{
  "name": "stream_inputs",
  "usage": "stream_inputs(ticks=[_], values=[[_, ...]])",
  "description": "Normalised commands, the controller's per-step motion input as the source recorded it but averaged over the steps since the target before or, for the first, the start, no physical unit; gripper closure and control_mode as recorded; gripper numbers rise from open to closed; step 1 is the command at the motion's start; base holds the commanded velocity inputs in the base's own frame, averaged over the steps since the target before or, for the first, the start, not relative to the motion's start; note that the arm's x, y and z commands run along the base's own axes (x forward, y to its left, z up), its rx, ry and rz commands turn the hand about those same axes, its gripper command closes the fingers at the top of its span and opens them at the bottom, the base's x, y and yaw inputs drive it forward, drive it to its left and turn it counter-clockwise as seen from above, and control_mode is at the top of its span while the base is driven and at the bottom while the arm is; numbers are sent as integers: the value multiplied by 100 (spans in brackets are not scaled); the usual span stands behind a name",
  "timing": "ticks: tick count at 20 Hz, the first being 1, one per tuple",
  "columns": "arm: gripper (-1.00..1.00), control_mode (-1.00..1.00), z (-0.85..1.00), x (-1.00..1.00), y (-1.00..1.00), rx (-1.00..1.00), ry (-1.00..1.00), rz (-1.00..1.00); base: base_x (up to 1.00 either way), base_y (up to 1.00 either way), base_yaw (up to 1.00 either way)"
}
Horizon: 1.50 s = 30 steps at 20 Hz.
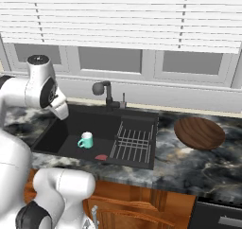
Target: Pick the mug and place it in the sink. Pick the bowl and place it in the open cabinet and then close the cabinet.
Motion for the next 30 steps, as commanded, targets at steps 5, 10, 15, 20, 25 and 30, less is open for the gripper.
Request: stream_inputs(ticks=[5, 10, 15, 20, 25, 30], values=[[-100, -100, 7, -25, -42, -1, 0, -4, 0, 0, 0], [-100, -100, 0, -29, -58, 0, 0, -3, 0, 0, 0], [-100, -100, 0, -19, -49, 0, 0, -9, 0, 0, 0], [-100, -100, 2, -1, -34, 0, 0, -16, 0, 0, 0], [-100, -100, 6, -4, -30, 0, 0, -19, 0, 0, 0], [-100, -100, 1, 0, -23, 0, 0, -30, 0, 0, 0]])
